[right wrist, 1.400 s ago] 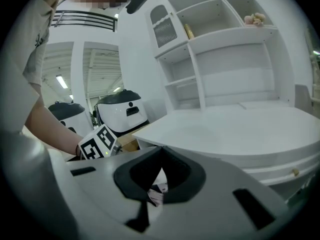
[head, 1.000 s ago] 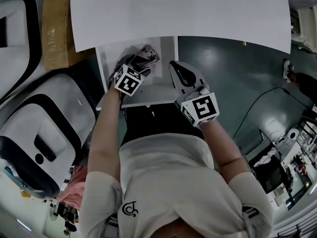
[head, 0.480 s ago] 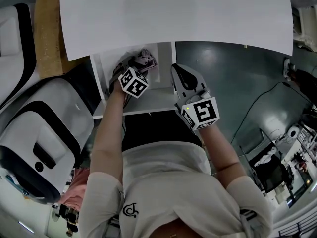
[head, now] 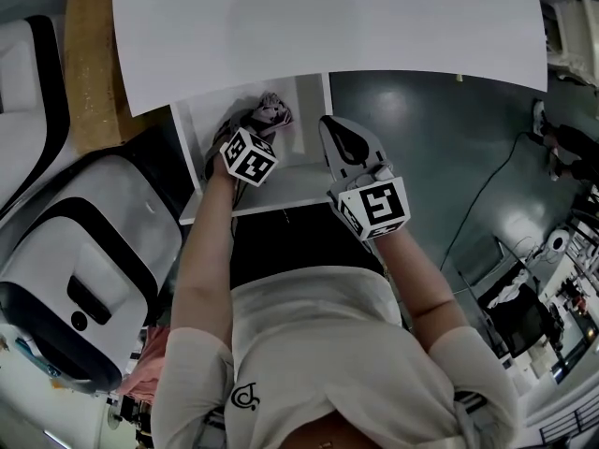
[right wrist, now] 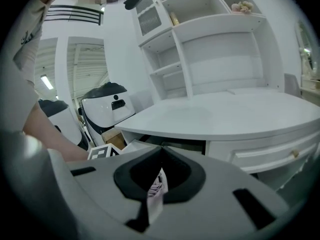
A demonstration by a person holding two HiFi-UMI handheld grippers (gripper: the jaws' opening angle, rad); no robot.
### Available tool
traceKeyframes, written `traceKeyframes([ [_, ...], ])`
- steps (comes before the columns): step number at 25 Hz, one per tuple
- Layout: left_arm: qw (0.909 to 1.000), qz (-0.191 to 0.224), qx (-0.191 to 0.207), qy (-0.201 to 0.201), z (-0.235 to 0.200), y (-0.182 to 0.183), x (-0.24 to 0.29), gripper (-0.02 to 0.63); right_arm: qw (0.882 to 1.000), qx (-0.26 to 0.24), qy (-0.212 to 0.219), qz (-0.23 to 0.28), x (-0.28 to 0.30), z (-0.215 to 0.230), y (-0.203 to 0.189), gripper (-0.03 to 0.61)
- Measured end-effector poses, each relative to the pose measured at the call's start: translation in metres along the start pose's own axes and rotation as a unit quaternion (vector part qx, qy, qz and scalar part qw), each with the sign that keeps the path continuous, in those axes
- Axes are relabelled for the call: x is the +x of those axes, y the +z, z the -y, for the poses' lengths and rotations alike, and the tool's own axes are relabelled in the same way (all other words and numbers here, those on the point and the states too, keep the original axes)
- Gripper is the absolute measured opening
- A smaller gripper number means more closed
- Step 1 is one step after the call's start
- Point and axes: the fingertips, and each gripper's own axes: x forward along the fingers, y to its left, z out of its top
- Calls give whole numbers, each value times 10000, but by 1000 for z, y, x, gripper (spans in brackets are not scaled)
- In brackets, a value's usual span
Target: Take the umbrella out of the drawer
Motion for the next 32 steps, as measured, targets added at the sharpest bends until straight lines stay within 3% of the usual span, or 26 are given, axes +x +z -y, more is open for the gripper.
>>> traceKeyframes([
  [7, 9980, 598, 200, 97, -3, 17, -40, 247, 9995, -39, -249, 189, -11, -15, 22, 6],
  [19, 9835, 1774, 300, 196, 3, 61, -147, 244, 9948, -239, -686, 716, -42, -43, 89, 6],
  [27, 9562, 2877, 69, 533, -3, 107, -255, 244, 9929, -272, -617, 975, -68, -58, 125, 6],
  [32, 9286, 3633, -128, 741, -8, 129, -326, 247, 9912, -499, -444, 1140, -75, -69, 149, 6],
])
